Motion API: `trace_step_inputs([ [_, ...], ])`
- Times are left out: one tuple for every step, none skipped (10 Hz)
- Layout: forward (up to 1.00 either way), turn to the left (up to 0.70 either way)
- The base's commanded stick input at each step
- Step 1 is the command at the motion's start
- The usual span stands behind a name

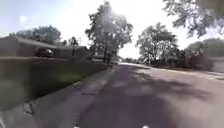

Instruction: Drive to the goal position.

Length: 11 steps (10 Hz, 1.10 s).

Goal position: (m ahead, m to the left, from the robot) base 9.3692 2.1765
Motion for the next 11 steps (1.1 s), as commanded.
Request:
trace_step_inputs([
  [1.0, 0.0],
  [1.0, -0.31],
  [1.0, -0.39],
  [1.0, -0.4],
  [1.0, -0.33],
  [1.0, 0.0],
  [1.0, 0.0],
  [1.0, 0.0],
  [1.0, 0.0],
  [1.0, 0.0],
  [1.0, 0.0],
])
